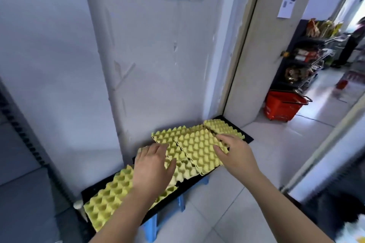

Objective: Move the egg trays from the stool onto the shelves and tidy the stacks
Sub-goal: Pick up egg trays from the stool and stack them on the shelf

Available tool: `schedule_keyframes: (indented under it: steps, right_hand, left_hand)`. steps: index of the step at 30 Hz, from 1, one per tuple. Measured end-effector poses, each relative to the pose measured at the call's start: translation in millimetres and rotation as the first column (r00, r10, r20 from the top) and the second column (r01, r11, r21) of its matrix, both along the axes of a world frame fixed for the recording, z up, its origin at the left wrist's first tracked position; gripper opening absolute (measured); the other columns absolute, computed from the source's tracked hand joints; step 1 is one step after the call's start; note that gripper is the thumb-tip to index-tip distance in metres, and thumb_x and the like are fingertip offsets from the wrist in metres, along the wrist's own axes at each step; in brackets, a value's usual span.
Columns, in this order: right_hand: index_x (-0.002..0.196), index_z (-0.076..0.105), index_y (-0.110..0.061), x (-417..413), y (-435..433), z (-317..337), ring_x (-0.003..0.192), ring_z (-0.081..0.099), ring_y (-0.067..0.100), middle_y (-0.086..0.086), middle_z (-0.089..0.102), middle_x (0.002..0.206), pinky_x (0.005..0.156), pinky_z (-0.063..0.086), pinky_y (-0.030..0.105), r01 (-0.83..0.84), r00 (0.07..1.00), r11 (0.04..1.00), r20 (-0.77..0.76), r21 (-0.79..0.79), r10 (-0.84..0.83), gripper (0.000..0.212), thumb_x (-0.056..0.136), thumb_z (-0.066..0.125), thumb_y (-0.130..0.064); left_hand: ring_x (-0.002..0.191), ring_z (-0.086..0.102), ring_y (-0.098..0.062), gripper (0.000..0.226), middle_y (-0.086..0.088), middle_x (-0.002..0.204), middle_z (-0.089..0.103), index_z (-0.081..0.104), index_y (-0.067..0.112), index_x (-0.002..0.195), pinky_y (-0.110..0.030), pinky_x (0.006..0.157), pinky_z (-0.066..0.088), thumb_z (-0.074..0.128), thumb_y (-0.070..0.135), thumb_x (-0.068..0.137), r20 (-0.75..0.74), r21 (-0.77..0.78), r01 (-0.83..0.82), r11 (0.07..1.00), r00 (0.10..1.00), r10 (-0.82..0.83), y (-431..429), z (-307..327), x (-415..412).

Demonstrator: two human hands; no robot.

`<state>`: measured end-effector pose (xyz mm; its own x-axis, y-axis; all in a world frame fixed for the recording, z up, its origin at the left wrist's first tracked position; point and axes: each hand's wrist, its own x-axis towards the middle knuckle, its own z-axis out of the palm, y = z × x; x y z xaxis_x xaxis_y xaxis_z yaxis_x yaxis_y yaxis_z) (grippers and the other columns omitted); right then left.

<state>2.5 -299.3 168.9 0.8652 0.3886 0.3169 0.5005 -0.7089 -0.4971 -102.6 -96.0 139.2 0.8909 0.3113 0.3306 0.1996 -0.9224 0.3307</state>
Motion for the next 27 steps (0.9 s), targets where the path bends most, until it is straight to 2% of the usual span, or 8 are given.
schedule_keyframes:
  steps: [2,4,6,8,15,18,22,27]
  right_hand:
    - [0.114,0.067,-0.010,32.0,-17.3,-16.1,0.101,0.058,0.020,0.004,0.067,0.109,0.078,0.034,0.017,0.016,1.000,1.000,-0.024,-0.024,-0.017,0.028,0.087,0.066,-0.019]
    - [0.117,0.066,-0.012,61.5,-31.1,-34.2,0.105,0.057,0.019,0.002,0.065,0.113,0.079,0.034,0.016,0.035,0.997,0.999,-0.068,-0.036,-0.037,0.031,0.087,0.065,-0.020]
    - [0.121,0.064,-0.016,90.0,-41.6,-55.4,0.107,0.056,0.017,-0.001,0.064,0.117,0.082,0.037,0.019,0.038,0.992,0.997,-0.115,-0.061,-0.045,0.034,0.088,0.063,-0.023]
    - [0.124,0.062,-0.019,119.1,-47.3,-75.7,0.110,0.054,0.015,-0.003,0.063,0.120,0.086,0.041,0.023,0.041,0.987,0.994,-0.153,-0.098,-0.056,0.037,0.088,0.062,-0.026]
    - [0.129,0.057,-0.015,209.5,-42.5,-134.1,0.120,0.051,0.017,-0.001,0.060,0.128,0.095,0.038,0.024,0.063,0.958,0.981,-0.265,-0.185,-0.111,0.041,0.090,0.061,-0.025]
    - [0.130,0.056,-0.015,246.2,-38.0,-159.7,0.119,0.051,0.017,0.000,0.058,0.130,0.094,0.037,0.022,0.060,0.935,0.977,-0.331,-0.206,-0.127,0.042,0.090,0.061,-0.026]
    - [0.133,0.052,-0.018,289.3,-36.3,-197.0,0.120,0.050,0.017,-0.001,0.055,0.133,0.097,0.040,0.029,0.067,0.886,0.972,-0.435,-0.225,-0.161,0.046,0.090,0.061,-0.031]
    - [0.136,0.049,-0.016,333.2,-39.2,-242.3,0.126,0.044,0.018,0.001,0.050,0.138,0.102,0.034,0.029,0.003,0.854,0.961,-0.499,-0.276,-0.146,0.051,0.090,0.062,-0.033]
  left_hand:
    - [0.088,0.068,-0.030,0.040,-0.005,0.100,0.071,0.070,0.014,0.106,-0.042,0.076,0.053,0.072,0.038,0.074,-0.039,-0.015,-0.001,1.000,0.999,0.001,-14.1,-21.7,31.1]
    - [0.097,0.065,-0.031,0.043,-0.005,0.108,0.069,0.067,0.015,0.114,-0.043,0.082,0.051,0.074,0.036,0.077,-0.089,-0.082,-0.006,0.997,0.996,-0.001,-25.1,-41.9,58.5]
    - [0.115,0.056,-0.028,0.049,-0.002,0.126,0.061,0.058,0.018,0.129,-0.041,0.096,0.043,0.064,0.039,0.086,-0.159,-0.127,-0.020,0.992,0.987,0.000,-33.6,-59.7,84.1]
    - [0.123,0.048,-0.026,0.053,-0.001,0.135,0.053,0.049,0.020,0.138,-0.038,0.102,0.036,0.056,0.042,0.090,-0.198,-0.142,-0.024,0.990,0.980,-0.005,-37.6,-79.5,112.0]
    - [0.131,0.040,-0.021,0.051,0.003,0.141,0.046,0.043,0.024,0.140,-0.035,0.104,0.036,0.050,0.042,0.093,-0.390,-0.276,-0.103,0.956,0.921,-0.014,-41.5,-144.1,209.0]
    - [0.129,0.041,-0.022,0.054,0.002,0.139,0.046,0.039,0.025,0.141,-0.037,0.103,0.038,0.053,0.042,0.091,-0.481,-0.333,-0.132,0.933,0.875,-0.048,-38.3,-174.8,244.3]
    - [0.129,0.041,-0.022,0.057,0.001,0.142,0.040,0.035,0.026,0.142,-0.037,0.101,0.041,0.055,0.043,0.090,-0.605,-0.350,-0.205,0.914,0.794,-0.054,-35.2,-207.6,283.4]
    - [0.131,0.038,-0.025,0.072,-0.004,0.145,0.032,0.025,0.021,0.145,-0.040,0.098,0.042,0.060,0.046,0.088,-0.688,-0.374,-0.294,0.880,0.724,-0.051,-40.9,-247.3,317.1]
